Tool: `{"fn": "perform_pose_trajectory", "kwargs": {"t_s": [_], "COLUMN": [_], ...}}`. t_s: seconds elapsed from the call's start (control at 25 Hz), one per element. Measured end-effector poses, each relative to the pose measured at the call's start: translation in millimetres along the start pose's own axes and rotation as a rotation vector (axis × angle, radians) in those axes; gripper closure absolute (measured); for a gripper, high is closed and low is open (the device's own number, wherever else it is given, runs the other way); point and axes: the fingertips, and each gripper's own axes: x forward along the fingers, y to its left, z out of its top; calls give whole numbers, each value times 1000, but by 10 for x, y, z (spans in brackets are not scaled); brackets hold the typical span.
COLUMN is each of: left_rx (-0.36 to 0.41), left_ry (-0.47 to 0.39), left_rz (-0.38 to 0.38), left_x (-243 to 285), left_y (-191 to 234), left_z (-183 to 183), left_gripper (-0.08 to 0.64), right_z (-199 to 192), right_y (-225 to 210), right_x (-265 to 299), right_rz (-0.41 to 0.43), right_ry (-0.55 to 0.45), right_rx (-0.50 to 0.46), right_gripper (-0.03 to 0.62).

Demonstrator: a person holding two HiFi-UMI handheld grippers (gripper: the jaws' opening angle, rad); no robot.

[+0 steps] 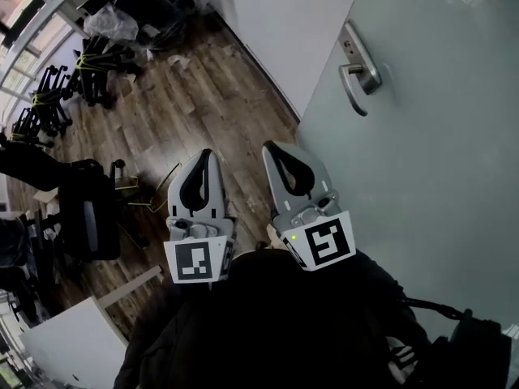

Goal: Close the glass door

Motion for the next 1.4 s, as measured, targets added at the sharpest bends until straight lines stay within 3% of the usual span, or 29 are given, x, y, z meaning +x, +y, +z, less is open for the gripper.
{"fn": "perform_pose_trajectory", "kwargs": {"t_s": [0.08,0.32,0.6,0.8,0.96,1.16,1.4], "left_rx": [-10,17,-13,-26,-26,-51,-57], "left_ry": [-21,22,30,27,9,-42,-34], "left_rz": [-21,-146,-215,-267,-329,-408,-482], "left_x": [281,806,1602,2164,2401,2631,2753], "left_y": [-79,-301,-79,73,-180,-661,-1251], "left_z": [85,-43,-213,-376,-323,-138,-110], "left_gripper": [563,563,563,563,563,563,563], "right_z": [2,39,-142,-176,116,413,453], "right_y": [-202,-646,-1055,-1334,-1635,-2073,-2465], "right_x": [69,325,879,1245,1208,889,418], "right_rz": [-16,-75,-129,-179,-222,-348,-418], "right_ry": [12,15,52,16,-30,-22,9], "right_rx": [5,-3,-12,-27,-56,-130,-174], "right_gripper": [591,591,591,591,591,591,582]}}
